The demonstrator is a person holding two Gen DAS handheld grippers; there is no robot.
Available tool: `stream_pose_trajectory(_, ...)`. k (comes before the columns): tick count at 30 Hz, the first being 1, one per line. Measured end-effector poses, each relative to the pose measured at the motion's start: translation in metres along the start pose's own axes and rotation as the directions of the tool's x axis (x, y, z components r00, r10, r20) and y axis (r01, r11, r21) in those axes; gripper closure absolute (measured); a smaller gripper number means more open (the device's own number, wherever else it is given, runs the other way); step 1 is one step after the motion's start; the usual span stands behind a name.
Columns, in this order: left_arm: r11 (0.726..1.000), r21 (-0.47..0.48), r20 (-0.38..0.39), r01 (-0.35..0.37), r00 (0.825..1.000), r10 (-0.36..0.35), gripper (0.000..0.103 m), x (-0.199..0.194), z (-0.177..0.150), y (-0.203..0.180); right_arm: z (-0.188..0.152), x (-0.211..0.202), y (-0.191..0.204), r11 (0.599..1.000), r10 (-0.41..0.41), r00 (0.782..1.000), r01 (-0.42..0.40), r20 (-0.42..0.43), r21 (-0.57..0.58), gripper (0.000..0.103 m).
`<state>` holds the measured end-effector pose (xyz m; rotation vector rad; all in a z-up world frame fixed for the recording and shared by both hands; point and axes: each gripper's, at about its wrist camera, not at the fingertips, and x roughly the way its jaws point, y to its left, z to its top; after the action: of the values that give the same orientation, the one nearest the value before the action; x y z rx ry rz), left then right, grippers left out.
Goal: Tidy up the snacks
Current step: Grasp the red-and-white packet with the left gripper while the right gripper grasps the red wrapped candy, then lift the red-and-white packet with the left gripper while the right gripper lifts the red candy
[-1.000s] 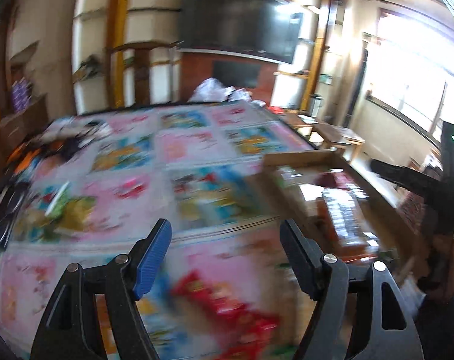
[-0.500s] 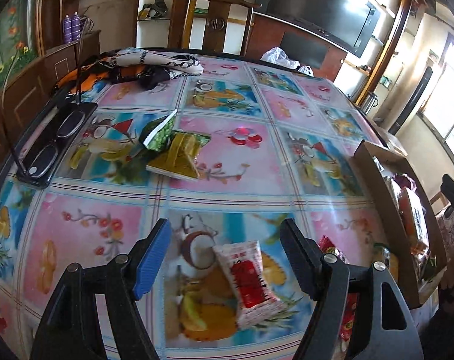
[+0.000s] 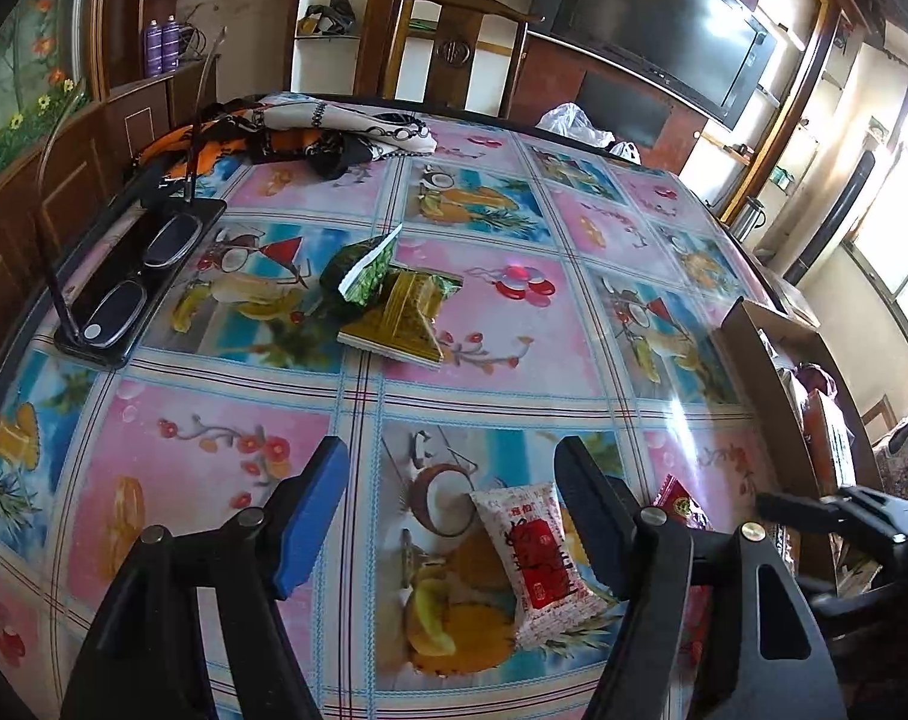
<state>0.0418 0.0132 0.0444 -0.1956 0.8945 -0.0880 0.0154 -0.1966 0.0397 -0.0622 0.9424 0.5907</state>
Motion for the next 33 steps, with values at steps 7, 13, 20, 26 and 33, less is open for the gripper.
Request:
stream_pose_trajectory(7,1.0,-0.001,-0.011,-0.006,1.0,0.006,0.032,0.002,0.001,0.002,0.005,0.043,0.014,0.996,-0.08,0.989,0.074,-0.123,-0.058,0.076)
stream_pose_trajectory(13,0.999,0.03,-0.032,-0.025,0.999,0.026,0.032,0.008,-0.001,-0.004,0.029,0.054,0.0,0.989,-0.143,0.985,0.145,-0.094,0.012,0.082)
stream_pose_trajectory(20,0.99,0.129,-0.106,-0.051,0.992,0.064,0.032,0.018,-0.009,-0.021,0.041,0.042,-0.014,0.981,-0.165,0.984,0.157,0.07,0.115,0.082)
stream_pose_trajectory(26,0.98,0.198,-0.159,-0.019,0.986,0.051,0.032,0.02,-0.015,-0.034,0.041,0.033,-0.018,0.983,-0.134,0.984,0.118,0.116,0.138,0.082)
stream_pose_trajectory(33,0.966,0.255,-0.205,-0.032,0.975,0.086,0.033,0.031,-0.025,-0.048,0.041,0.029,-0.017,0.984,-0.13,0.983,0.112,0.128,0.136,0.082)
